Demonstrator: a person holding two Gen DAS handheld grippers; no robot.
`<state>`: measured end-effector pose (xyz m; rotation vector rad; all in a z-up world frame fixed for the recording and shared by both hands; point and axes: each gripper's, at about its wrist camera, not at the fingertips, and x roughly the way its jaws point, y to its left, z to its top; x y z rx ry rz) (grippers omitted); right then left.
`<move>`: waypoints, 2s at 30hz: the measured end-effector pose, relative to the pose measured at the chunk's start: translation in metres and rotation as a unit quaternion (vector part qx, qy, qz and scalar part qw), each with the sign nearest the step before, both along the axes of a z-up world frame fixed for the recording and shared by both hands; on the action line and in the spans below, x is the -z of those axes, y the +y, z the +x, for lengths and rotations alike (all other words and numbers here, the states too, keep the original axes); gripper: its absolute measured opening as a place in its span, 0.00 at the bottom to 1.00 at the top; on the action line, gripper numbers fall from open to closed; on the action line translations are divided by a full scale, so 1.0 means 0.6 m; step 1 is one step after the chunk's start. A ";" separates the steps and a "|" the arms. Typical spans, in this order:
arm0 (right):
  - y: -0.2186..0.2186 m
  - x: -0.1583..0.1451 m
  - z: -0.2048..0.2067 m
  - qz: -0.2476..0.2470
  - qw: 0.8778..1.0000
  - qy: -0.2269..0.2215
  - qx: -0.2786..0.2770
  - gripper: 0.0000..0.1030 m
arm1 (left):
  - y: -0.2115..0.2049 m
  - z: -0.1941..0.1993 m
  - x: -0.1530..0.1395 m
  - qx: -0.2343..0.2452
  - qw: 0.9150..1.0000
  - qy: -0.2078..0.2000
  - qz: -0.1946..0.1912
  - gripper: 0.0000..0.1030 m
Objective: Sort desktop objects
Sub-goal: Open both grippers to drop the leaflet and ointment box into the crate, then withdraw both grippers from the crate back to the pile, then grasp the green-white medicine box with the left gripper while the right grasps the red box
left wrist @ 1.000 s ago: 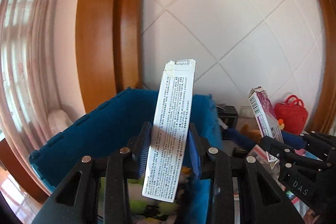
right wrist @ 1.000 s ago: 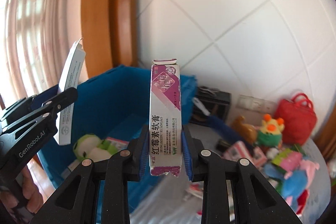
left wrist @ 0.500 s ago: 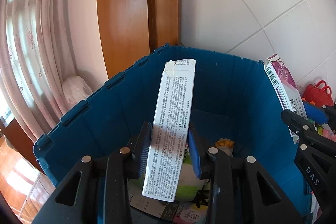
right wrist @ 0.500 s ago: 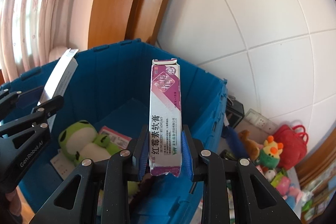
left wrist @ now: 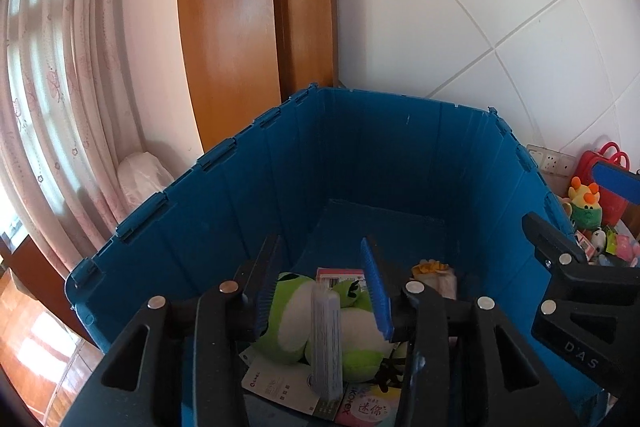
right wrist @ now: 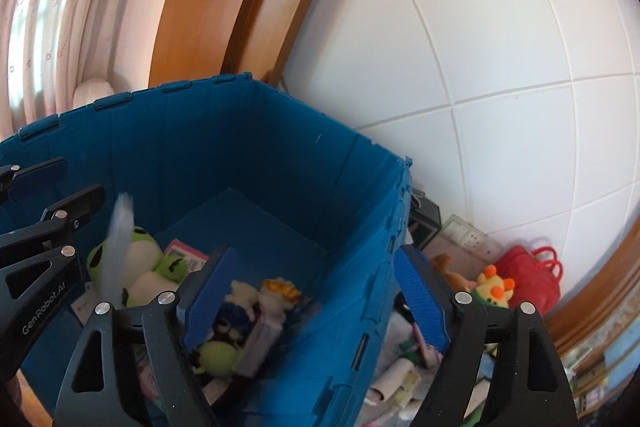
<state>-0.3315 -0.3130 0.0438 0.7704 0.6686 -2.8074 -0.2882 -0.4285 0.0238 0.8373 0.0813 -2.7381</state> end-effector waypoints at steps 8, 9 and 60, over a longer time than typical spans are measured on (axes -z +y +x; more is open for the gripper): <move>0.049 -0.025 0.055 -0.040 0.998 0.042 0.000 1.00 | -0.015 0.045 -0.021 -0.001 0.999 0.047 0.018 0.58; 0.064 -0.028 0.064 -0.055 0.997 0.045 -0.001 1.00 | -0.011 0.052 -0.026 0.001 0.998 0.055 0.020 0.59; 0.875 0.396 0.136 -0.227 0.915 -0.192 0.274 1.00 | 0.734 -0.073 0.370 0.263 0.950 -0.169 0.009 0.63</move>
